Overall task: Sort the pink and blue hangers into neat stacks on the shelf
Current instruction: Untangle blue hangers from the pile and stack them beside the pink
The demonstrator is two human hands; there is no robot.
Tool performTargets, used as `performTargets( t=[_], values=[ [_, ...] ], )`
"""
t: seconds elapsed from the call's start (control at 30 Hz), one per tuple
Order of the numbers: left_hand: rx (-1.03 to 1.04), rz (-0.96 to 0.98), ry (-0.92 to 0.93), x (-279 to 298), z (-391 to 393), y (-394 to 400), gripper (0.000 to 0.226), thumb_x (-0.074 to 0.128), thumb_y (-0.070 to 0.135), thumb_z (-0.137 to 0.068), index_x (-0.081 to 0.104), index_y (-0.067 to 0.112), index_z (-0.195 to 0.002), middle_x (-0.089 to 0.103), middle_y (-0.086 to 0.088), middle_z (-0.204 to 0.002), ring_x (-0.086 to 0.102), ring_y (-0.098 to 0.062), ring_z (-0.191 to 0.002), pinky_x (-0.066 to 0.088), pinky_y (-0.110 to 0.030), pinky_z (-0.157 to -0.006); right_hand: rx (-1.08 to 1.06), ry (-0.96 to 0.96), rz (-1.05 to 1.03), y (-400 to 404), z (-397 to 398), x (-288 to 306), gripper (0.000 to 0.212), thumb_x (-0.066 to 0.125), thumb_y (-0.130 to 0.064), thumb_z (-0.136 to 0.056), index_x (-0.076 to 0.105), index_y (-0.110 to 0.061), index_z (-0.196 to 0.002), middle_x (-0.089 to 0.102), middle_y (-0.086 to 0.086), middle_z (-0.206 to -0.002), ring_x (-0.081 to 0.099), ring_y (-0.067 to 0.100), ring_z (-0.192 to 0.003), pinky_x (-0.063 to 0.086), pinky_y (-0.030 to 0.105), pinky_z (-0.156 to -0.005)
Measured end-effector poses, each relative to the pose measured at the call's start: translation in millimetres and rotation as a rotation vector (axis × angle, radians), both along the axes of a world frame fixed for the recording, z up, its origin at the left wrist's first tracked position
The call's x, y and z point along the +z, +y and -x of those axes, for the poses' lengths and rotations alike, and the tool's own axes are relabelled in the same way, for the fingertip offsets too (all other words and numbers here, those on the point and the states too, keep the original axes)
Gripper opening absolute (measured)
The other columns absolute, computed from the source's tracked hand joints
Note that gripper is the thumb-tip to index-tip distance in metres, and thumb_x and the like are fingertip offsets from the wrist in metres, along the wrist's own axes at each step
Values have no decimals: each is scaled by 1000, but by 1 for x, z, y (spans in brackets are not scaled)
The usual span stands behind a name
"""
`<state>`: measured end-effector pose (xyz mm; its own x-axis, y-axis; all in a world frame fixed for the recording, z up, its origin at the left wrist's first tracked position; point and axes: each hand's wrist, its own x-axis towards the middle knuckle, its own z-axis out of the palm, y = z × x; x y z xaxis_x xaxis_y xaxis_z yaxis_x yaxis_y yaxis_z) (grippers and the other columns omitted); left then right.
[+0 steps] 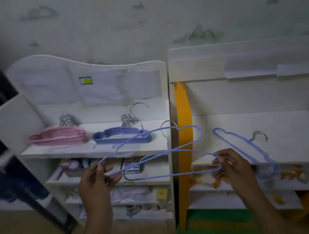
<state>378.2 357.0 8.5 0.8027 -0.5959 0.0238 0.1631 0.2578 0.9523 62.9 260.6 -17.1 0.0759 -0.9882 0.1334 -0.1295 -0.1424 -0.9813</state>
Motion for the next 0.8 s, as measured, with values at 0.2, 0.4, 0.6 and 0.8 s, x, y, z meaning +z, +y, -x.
performTargets(
  t=[0.2,0.4,0.6,0.8],
  values=[
    [19,-19,4,-2,-89,13,16,50,8,-100,63,-2,-106,63,-22,-88,69,-16,-62,59,-25,-57,-4,28,-3,6,-93,-2,16,51,-7,-99,64,-17,-99,69,10,-87,69,29,-60,59,41,-59],
    [9,-54,-3,-14,-170,13,21,50,6,-100,61,-6,-114,66,-25,-91,71,-18,-64,60,-26,-58,-18,10,-60,6,-173,-10,14,49,-9,-100,62,-9,-107,68,14,-92,71,30,-65,59,33,-57],
    [1,-67,29,-19,-218,12,16,49,6,-100,65,4,-105,71,-9,-78,71,-17,-62,58,-25,-57,-6,-9,-91,1,-225,-18,13,48,-7,-100,59,-6,-108,66,17,-94,70,33,-64,57,29,-55],
    [9,-101,77,-31,-236,0,15,49,6,-100,63,2,-103,68,-11,-79,69,-19,-59,60,-26,-58,-19,-43,-129,-19,-248,-24,11,48,-5,-100,58,-8,-103,65,17,-94,70,31,-59,55,26,-50]
  ],
)
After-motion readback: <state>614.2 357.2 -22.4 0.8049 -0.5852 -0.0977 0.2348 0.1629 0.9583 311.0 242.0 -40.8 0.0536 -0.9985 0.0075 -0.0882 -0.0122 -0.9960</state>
